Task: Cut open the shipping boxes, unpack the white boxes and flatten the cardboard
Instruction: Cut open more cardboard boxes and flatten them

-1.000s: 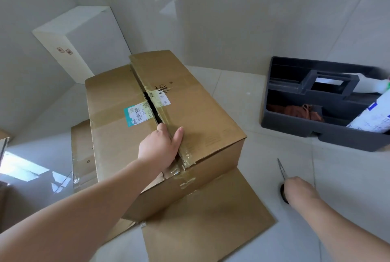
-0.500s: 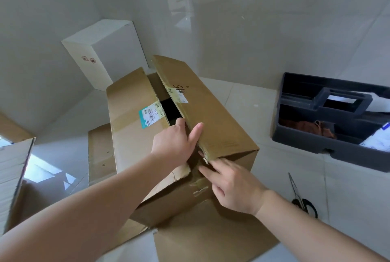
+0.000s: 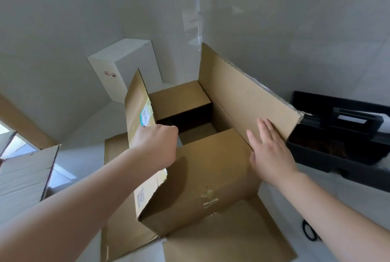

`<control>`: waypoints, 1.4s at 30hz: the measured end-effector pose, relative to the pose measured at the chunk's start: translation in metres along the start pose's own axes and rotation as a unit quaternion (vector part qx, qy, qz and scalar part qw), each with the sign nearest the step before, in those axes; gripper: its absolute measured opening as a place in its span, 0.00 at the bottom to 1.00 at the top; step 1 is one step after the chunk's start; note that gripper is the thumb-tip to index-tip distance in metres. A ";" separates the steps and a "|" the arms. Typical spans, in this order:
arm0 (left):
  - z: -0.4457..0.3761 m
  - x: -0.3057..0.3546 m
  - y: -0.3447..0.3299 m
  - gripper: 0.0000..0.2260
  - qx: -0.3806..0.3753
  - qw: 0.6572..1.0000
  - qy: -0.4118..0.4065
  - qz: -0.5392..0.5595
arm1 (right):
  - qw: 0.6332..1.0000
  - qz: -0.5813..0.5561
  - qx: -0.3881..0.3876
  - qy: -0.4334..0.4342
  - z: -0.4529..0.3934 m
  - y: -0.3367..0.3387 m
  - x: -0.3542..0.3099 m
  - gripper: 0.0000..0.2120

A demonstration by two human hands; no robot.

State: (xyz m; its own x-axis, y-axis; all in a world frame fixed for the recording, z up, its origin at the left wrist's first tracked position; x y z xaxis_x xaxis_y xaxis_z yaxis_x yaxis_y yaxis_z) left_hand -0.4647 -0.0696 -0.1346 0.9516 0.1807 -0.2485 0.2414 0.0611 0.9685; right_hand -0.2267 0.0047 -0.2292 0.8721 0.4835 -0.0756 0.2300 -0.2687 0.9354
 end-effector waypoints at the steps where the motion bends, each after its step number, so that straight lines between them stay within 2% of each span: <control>1: 0.001 -0.001 0.003 0.10 -0.002 0.999 -0.005 -0.051 | 1.000 0.013 -0.023 -0.011 -0.005 -0.004 0.003 0.30; 6: 0.006 -0.018 0.008 0.16 -0.057 0.967 -0.029 -0.248 | 0.988 0.103 -0.119 -0.001 -0.028 -0.022 -0.004 0.29; 8: 0.010 -0.037 0.004 0.20 -0.108 0.947 -0.031 -0.301 | 0.981 0.135 -0.139 -0.006 -0.034 -0.027 -0.002 0.30; 10: 0.013 -0.058 -0.004 0.22 -0.175 0.934 0.001 -0.312 | 0.976 0.154 -0.154 -0.022 -0.038 -0.033 0.003 0.32; 12: 0.017 -0.079 -0.015 0.26 -0.237 0.923 0.051 -0.300 | 0.972 0.157 -0.168 -0.048 -0.041 -0.040 0.010 0.36; 14: 0.021 -0.098 -0.033 0.38 -0.280 0.916 0.120 -0.260 | 0.968 0.153 -0.185 -0.070 -0.044 -0.050 0.015 0.37; 16: 0.023 -0.113 -0.057 0.47 -0.285 0.917 0.201 -0.196 | 0.964 0.144 -0.205 -0.091 -0.046 -0.059 0.018 0.38; 22: 0.014 -0.122 -0.132 0.51 -0.284 0.906 0.313 -0.037 | 0.957 0.116 -0.235 -0.127 -0.048 -0.079 0.019 0.42; 28: 0.008 -0.119 -0.181 0.49 -0.235 0.897 0.360 0.106 | 0.949 0.057 -0.264 -0.162 -0.048 -0.097 0.020 0.43; 33: -0.002 -0.120 -0.199 0.36 -0.203 0.871 0.360 0.265 | 0.951 0.024 -0.260 -0.166 -0.049 -0.107 0.021 0.42; 35: -0.004 -0.123 -0.201 0.21 -0.182 0.841 0.348 0.372 | 0.950 0.008 -0.260 -0.174 -0.051 -0.108 0.020 0.42; 37: -0.002 -0.123 -0.203 0.13 -0.185 0.799 0.344 0.457 | 0.949 -0.003 -0.262 -0.176 -0.055 -0.107 0.019 0.43; 40: 0.001 -0.115 -0.204 0.13 -0.197 0.720 0.343 0.570 | 0.947 -0.011 -0.273 -0.167 -0.060 -0.106 0.019 0.43; 42: 0.001 -0.111 -0.203 0.14 -0.198 0.703 0.337 0.594 | 0.948 -0.008 -0.273 -0.163 -0.062 -0.105 0.019 0.43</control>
State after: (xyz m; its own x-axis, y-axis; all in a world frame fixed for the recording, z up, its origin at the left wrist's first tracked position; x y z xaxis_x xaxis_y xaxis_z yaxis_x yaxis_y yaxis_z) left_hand -0.6195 -0.1026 -0.3037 0.0982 0.7509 0.6531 -0.8462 -0.2824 0.4518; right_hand -0.2611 0.0939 -0.3074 0.9779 0.1777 -0.1100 0.0630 0.2511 0.9659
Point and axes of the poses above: each hand's wrist, its own z-axis away from the middle knuckle, its own y-axis out of the back of the hand, x = y × z, the point moved 4 cm from there along -z, towards the middle knuckle, and after that the axes turned 4 degrees about x, right-handed, at the moved point
